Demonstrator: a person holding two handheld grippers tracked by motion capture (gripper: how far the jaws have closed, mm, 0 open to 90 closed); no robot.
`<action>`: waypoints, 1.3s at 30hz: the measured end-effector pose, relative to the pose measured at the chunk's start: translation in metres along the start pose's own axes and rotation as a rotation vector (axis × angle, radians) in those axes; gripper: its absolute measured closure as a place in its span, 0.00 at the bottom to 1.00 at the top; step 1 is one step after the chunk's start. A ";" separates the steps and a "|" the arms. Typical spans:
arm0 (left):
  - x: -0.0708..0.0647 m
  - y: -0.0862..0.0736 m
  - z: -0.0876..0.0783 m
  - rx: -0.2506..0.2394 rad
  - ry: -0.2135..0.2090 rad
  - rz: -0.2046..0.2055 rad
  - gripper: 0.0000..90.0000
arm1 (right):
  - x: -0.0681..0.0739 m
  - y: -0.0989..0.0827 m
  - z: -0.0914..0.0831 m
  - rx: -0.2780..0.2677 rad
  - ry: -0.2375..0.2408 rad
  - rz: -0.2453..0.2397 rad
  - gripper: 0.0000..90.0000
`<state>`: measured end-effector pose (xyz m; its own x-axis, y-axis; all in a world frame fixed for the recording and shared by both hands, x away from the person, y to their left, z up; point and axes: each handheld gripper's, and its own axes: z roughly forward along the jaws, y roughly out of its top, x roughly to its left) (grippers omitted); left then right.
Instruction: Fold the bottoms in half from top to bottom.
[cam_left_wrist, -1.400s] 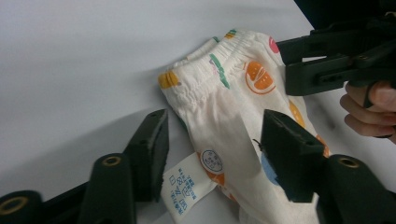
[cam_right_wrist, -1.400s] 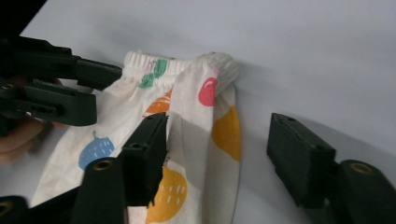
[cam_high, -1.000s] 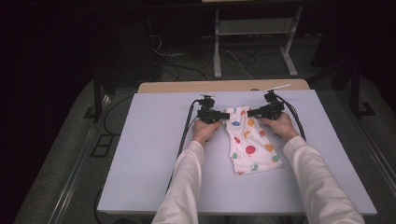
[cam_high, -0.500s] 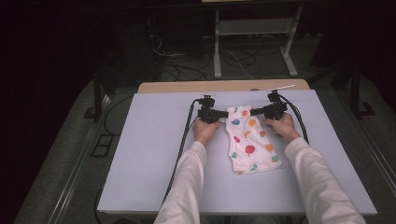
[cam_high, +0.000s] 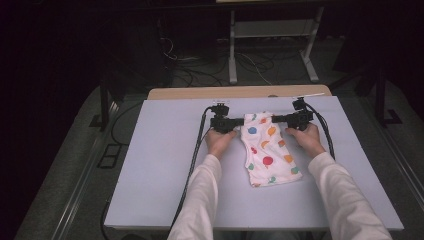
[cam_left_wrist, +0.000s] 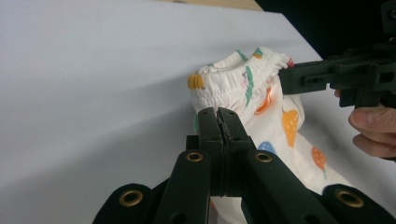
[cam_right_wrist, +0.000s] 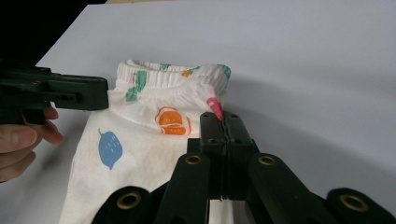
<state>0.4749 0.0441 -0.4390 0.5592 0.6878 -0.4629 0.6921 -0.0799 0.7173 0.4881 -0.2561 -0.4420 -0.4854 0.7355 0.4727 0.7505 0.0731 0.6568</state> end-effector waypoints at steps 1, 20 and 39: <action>-0.001 0.000 -0.002 -0.004 0.001 0.005 0.98 | 0.002 0.000 -0.001 -0.005 -0.001 -0.006 0.97; -0.023 -0.006 -0.016 -0.093 -0.023 0.095 0.98 | 0.015 -0.013 -0.022 -0.084 0.034 -0.052 0.97; -0.042 -0.033 -0.025 -0.136 -0.067 0.099 0.98 | 0.025 -0.038 -0.040 -0.121 0.054 -0.065 0.97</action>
<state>0.4167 0.0358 -0.4298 0.6540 0.6313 -0.4169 0.5667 -0.0436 0.8228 0.4298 -0.2679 -0.4315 -0.5569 0.6943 0.4559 0.6589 0.0351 0.7514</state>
